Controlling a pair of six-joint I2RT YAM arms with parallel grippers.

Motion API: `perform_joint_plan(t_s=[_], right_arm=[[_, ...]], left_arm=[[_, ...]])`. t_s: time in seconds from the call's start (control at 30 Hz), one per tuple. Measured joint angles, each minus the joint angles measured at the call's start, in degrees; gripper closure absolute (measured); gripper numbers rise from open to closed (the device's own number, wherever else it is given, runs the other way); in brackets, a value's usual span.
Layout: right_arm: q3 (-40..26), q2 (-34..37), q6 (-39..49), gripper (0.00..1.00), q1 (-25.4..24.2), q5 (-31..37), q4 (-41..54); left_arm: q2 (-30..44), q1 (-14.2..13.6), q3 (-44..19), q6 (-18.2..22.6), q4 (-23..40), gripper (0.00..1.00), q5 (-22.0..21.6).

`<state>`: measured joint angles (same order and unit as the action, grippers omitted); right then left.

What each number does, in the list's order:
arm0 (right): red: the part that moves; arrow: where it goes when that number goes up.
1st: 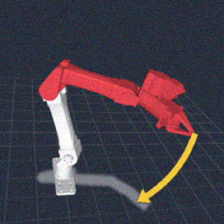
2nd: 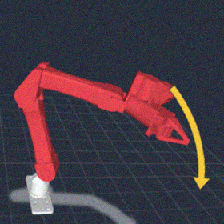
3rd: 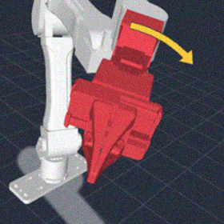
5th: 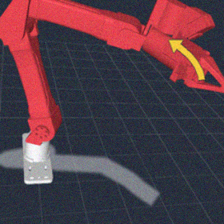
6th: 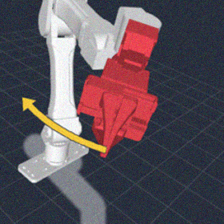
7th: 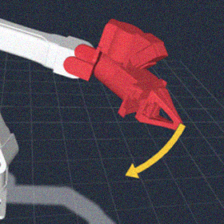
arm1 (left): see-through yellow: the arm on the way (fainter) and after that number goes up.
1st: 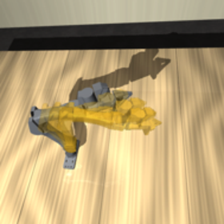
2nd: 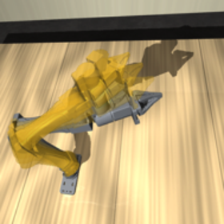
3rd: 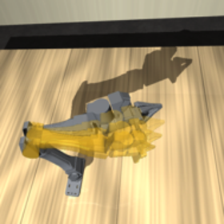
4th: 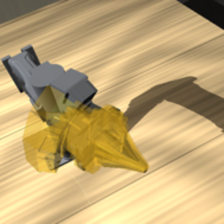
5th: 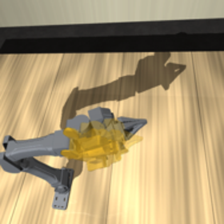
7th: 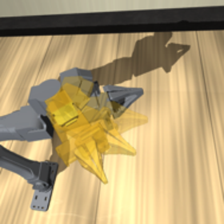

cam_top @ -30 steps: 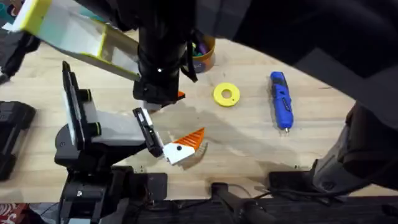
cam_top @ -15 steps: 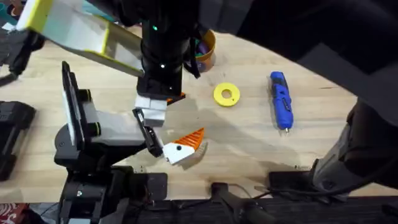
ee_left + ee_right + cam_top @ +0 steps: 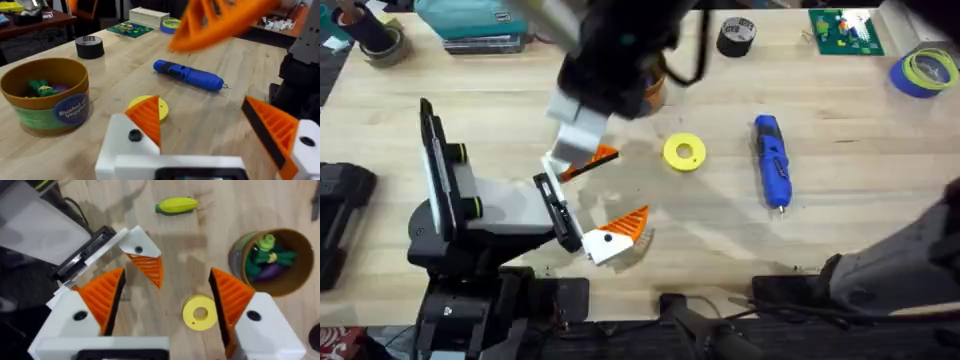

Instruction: Pick up the gripper from the table and insert it into the empty holder that is missing its gripper. Then pick up a screw, insert it into the mounting hole, and use the screwdriver to tighten it. Finally, clean up the table by picking up the vegetable and placing it into the bucket.

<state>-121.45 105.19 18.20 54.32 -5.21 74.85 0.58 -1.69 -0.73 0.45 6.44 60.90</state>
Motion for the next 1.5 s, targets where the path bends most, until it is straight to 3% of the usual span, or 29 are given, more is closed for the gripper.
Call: perform_joint_plan(t_s=[0.37, 0.63, 0.83, 1.03, 1.2, 1.5], right_arm=[[0.85, -5.72, -3.26, 0.006, -4.84, -0.04, -0.93], [17.04, -15.39, -5.4, 0.006, -7.89, -0.26, -10.32], [28.57, -23.7, -5.73, 0.006, -10.73, -0.23, -10.01], [35.25, -30.94, -4.27, 0.006, -11.14, -0.74, -9.84], [40.68, -35.54, 2.55, 0.006, -13.05, -5.86, -9.88], [44.81, -36.76, 10.64, 0.006, -19.05, -12.95, -9.7]], left_arm=[[0.0, 0.0, 0.0, 0.01, 0.0, 0.016, 0.0], [0.0, 0.01, 0.0, 0.02, 0.0, 0.015, -0.02], [0.0, 0.01, 0.0, 0.0, 0.0, 0.015, 0.0], [0.0, 0.02, 0.0, 0.02, 0.0, 0.015, -0.02], [0.0, 0.02, 0.0, 0.0, 0.0, 0.015, 0.0], [0.0, 0.02, 0.0, 0.02, 0.0, 0.015, -0.02]])
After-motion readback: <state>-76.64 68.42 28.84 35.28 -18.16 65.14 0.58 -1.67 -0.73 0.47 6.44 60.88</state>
